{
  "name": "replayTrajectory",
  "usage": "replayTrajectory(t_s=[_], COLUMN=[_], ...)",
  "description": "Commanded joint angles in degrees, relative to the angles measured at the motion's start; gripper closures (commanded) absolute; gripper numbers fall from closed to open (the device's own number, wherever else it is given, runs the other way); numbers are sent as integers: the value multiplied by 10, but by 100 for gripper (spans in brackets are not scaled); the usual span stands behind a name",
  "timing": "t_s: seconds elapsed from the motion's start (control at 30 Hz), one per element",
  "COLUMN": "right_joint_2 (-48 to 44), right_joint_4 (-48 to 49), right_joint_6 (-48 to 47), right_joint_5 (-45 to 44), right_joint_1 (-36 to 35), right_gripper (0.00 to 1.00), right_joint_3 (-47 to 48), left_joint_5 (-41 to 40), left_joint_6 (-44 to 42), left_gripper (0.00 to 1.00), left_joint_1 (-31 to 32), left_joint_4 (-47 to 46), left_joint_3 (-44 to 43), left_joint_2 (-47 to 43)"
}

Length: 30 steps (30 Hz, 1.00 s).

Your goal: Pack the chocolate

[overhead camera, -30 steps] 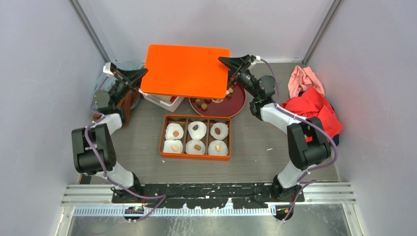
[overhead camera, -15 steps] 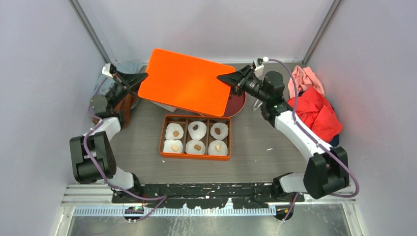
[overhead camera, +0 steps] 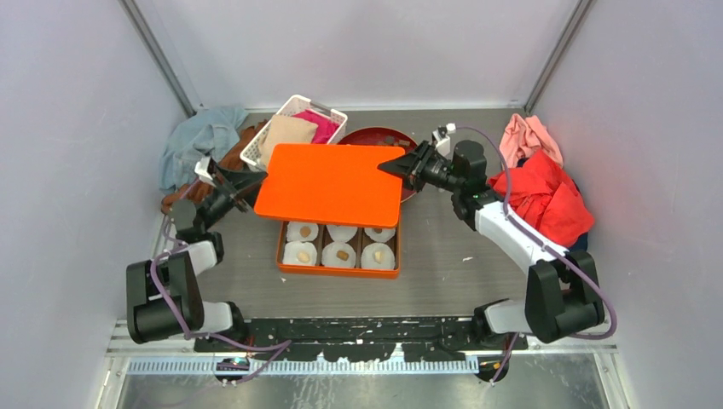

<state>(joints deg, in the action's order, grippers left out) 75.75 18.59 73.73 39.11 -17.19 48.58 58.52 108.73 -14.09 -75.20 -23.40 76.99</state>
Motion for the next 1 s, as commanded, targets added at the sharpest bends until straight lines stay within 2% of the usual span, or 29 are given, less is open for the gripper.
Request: replayTrajectory(t_s=[0.0,0.07,0.17,0.23,0.37,0.43,0.73,0.83,0.97], right_joint_2=[29,41,54,64,95,121,229,238,229], right_joint_4=[19,42,81,100,173,216,535,561,528], right_joint_6=[-46,-42,-34,-30,0,22,202,214,186], right_joint_5=[58,72,89,100,114,118,126,115,100], right_joint_1=[-4,-4,-4,-4,-4,-5,-5,-5,-5], right_gripper=[93,94,98,99,99,99,99,99,99], right_joint_3=[-32,-51,-80,-94,-122,-131,-169,-176,-184], left_joint_5=[31,34,32,27,-28,-37,-91,-94,-110], left_joint_6=[-61,-96,-173,-258,-510,-572,-660,-657,-662], left_gripper=[41,40,37,36,30,30,29,27,25], left_joint_1=[2,2,3,3,3,3,4,10,21], left_joint_4=[-3,49,185,333,752,837,944,938,942], left_joint_3=[34,55,77,67,-27,-59,-84,-82,-84], left_joint_2=[-35,-54,-104,-155,-240,-232,-198,-193,-180])
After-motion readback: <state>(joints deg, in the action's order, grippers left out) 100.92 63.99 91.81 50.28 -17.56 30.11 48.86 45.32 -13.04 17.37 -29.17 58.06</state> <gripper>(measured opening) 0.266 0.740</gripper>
